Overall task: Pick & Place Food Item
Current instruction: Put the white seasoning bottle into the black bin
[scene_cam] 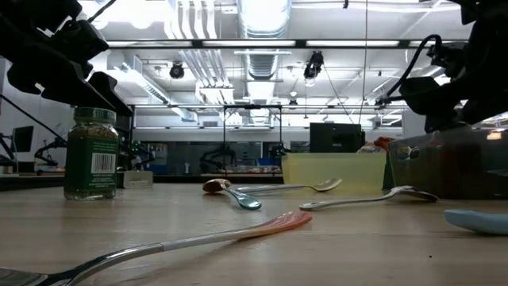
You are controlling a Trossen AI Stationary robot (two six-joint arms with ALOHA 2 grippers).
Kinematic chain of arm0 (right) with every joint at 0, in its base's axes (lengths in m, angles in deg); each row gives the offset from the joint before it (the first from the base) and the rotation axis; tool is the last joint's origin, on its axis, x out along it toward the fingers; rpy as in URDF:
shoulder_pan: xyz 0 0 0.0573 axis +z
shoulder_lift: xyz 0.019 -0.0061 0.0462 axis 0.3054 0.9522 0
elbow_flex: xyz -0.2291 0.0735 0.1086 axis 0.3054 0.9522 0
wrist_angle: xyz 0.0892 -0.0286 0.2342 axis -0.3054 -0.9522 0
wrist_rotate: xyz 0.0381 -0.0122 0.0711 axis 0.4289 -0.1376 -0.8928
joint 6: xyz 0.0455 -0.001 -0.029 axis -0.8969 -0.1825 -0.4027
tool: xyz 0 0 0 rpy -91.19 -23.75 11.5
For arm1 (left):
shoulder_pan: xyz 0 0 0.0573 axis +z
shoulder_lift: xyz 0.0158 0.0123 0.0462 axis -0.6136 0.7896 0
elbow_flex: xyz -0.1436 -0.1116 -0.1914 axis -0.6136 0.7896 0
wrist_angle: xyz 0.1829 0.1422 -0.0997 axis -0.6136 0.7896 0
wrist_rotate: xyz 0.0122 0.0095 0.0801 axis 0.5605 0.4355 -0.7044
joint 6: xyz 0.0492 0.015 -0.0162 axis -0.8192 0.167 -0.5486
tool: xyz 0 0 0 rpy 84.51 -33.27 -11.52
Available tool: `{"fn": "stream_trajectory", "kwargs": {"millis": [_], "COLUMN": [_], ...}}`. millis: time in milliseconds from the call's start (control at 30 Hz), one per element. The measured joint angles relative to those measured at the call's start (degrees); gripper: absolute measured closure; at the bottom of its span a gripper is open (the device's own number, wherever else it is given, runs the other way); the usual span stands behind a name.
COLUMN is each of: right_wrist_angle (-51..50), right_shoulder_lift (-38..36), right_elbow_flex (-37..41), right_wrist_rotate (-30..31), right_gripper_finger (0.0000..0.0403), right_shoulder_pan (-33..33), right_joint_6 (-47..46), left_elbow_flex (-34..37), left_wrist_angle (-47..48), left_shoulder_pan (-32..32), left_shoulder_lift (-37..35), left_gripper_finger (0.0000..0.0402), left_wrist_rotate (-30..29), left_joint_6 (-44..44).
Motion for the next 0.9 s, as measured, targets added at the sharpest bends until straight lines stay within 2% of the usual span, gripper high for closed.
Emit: {"fn": "stream_trajectory", "kwargs": {"millis": [900], "right_wrist_angle": [2.0], "right_shoulder_lift": [0.1], "right_elbow_flex": [0.2], "right_wrist_rotate": [0.0], "right_gripper_finger": [0.0185], "right_shoulder_pan": [0.0], "right_joint_6": [0.1], "left_elbow_flex": [0.0], "left_wrist_angle": [0.0], "left_shoulder_pan": [0.0], "left_shoulder_lift": [0.0], "left_gripper_finger": [0.0061], "left_wrist_rotate": [0.0], "left_joint_6": [0.0]}}
